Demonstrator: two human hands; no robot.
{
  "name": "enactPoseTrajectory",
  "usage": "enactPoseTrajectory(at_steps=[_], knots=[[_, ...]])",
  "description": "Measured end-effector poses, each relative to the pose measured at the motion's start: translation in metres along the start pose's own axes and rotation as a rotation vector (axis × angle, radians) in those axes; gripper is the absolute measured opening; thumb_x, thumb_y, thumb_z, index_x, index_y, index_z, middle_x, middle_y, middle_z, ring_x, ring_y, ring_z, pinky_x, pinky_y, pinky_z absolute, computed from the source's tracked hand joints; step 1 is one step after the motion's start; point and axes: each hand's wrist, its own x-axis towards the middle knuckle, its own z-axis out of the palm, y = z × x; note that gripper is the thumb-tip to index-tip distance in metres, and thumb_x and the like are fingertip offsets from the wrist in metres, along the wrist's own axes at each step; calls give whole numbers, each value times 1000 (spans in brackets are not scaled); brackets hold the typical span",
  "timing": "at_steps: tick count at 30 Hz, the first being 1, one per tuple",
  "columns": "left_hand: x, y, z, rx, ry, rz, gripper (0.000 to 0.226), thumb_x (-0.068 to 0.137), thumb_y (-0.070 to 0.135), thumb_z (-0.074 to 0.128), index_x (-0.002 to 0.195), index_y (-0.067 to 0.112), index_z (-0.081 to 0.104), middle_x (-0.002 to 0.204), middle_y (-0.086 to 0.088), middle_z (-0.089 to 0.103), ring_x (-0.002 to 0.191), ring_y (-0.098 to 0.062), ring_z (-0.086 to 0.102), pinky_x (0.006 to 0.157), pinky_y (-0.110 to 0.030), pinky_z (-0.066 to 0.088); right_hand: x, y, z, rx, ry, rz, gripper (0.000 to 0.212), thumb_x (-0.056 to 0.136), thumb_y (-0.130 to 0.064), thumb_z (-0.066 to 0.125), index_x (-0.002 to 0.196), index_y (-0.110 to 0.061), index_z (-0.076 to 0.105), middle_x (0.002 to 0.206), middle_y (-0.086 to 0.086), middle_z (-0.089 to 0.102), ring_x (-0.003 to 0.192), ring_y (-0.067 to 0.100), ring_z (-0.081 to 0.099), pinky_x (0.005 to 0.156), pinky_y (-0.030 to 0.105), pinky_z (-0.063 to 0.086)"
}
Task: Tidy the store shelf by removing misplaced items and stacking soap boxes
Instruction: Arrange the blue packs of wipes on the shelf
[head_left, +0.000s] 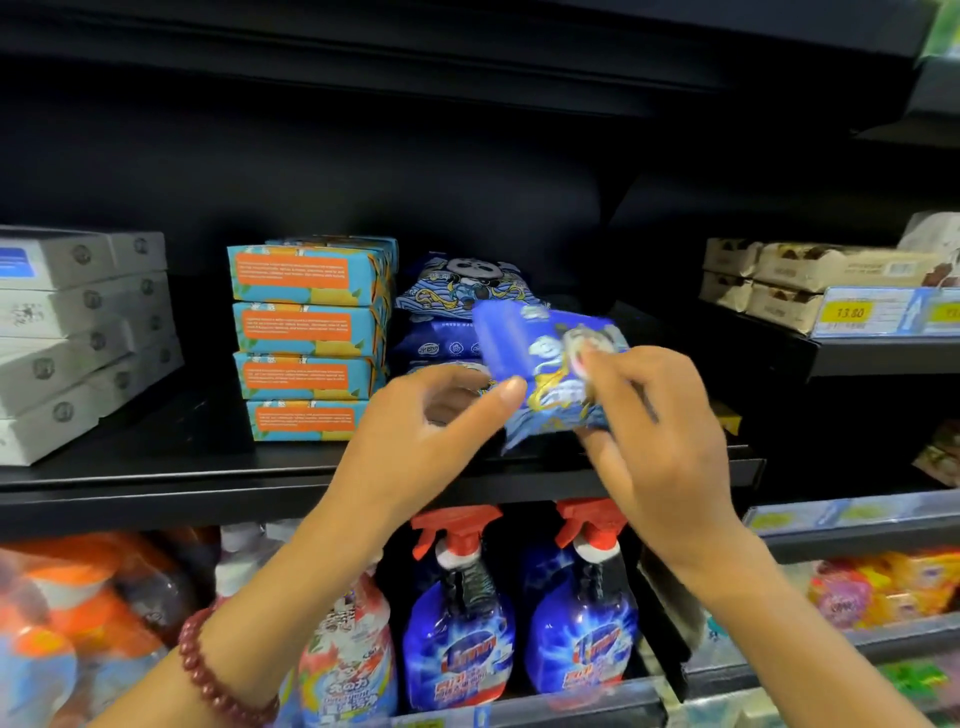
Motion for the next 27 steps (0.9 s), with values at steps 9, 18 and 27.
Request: enactPoseTrajectory(at_steps=[9,18,27], knots=[[-4,-6,-6,-293,93,-104,38,62,44,76,80,10,74,80,-10,74,73,-19,67,73,-46,55,9,-20,0,156,-228,-70,38,84,-19,64,118,-5,62,108,12,61,99,27,55,84,36,45],[-11,-15,-17,-244,32,113,36,64,31,77,96,25,64,93,19,72,86,1,66,73,-14,49,28,-5,-21,611,-384,596,97,60,-54,75,143,-25,33,125,-18,51,120,-4,45,103,17,35],[-7,-13,-20,-199,-34,309,41,74,25,69,112,24,54,112,22,63,108,-3,59,91,-20,45,30,-20,-24,811,-183,537,47,65,-10,81,103,-25,57,102,-18,63,98,4,61,81,14,47]])
